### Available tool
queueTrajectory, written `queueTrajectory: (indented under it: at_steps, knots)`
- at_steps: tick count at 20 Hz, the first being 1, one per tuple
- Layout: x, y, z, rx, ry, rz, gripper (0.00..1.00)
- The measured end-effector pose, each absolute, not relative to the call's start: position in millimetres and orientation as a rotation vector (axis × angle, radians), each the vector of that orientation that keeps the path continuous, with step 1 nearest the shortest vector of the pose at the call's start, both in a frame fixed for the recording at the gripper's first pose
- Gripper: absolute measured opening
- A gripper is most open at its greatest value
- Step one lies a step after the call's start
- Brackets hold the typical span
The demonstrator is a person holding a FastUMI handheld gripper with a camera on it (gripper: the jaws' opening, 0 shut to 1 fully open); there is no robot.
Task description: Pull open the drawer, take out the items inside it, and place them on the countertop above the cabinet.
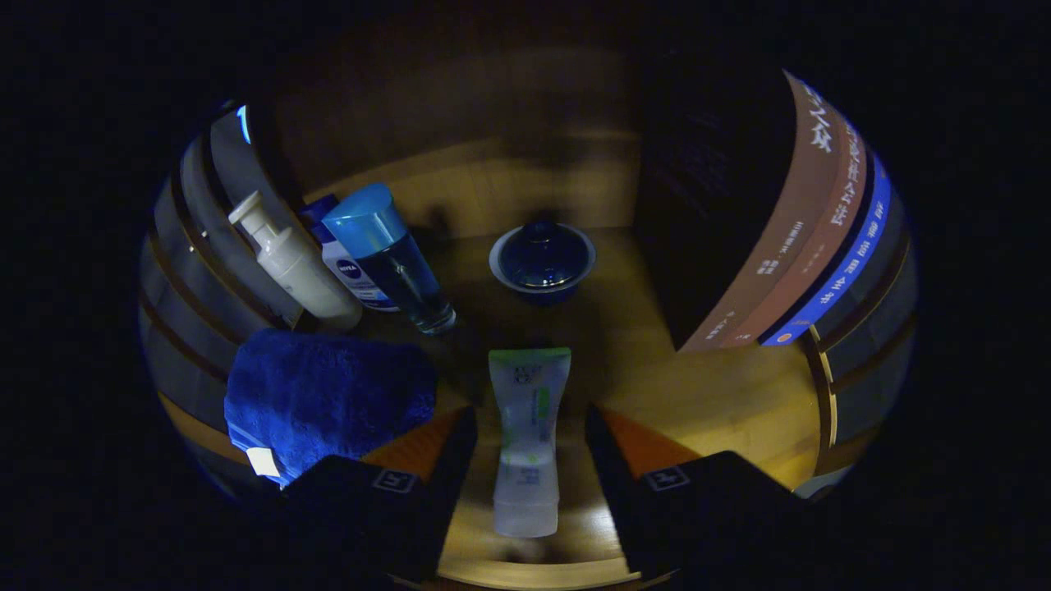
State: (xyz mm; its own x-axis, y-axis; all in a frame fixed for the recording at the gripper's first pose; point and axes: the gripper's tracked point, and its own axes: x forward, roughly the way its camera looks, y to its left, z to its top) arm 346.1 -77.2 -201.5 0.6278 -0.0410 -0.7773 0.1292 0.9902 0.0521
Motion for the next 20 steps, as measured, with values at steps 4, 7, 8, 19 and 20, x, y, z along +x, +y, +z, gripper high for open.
queueTrajectory:
  at_steps: [4,7,8,19,20]
  knots:
    - [329.3,-76.3,-179.0,0.123,0.796,-0.081,1.0]
    - [300.0,-75.7,-145.3,0.124,0.658,-0.072,1.0]
    - [283.5,-75.0,-133.0,0.111,0.611,-0.069,1.0]
    - [45.6,-41.7,-66.3,0.052,0.149,-0.035,0.99]
    - [30.5,-39.6,-75.4,0.063,0.137,-0.038,0.99]
